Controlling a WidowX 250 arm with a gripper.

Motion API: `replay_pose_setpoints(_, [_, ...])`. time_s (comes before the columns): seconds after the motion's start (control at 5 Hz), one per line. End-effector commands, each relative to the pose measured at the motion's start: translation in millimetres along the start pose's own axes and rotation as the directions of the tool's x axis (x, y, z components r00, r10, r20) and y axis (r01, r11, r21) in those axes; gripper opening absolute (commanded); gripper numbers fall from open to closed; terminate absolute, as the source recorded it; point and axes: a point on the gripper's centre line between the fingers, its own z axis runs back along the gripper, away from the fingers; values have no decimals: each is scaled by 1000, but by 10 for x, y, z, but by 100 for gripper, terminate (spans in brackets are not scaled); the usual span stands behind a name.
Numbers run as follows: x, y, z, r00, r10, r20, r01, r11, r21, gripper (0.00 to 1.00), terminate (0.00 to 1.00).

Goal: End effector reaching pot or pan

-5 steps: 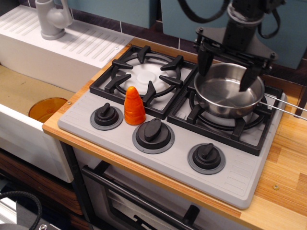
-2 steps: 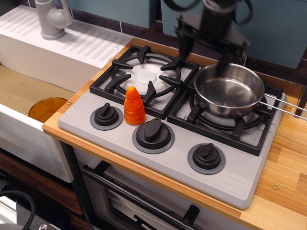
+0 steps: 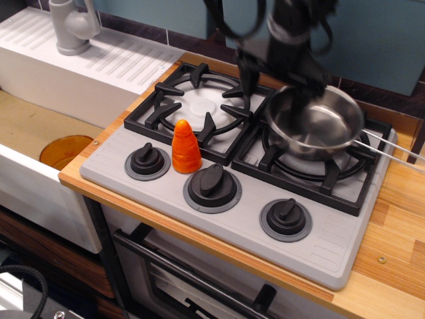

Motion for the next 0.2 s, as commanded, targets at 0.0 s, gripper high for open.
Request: replay_pose_setpoints(0.0, [79, -194, 71, 998, 52, 41, -50, 997, -59, 100, 100])
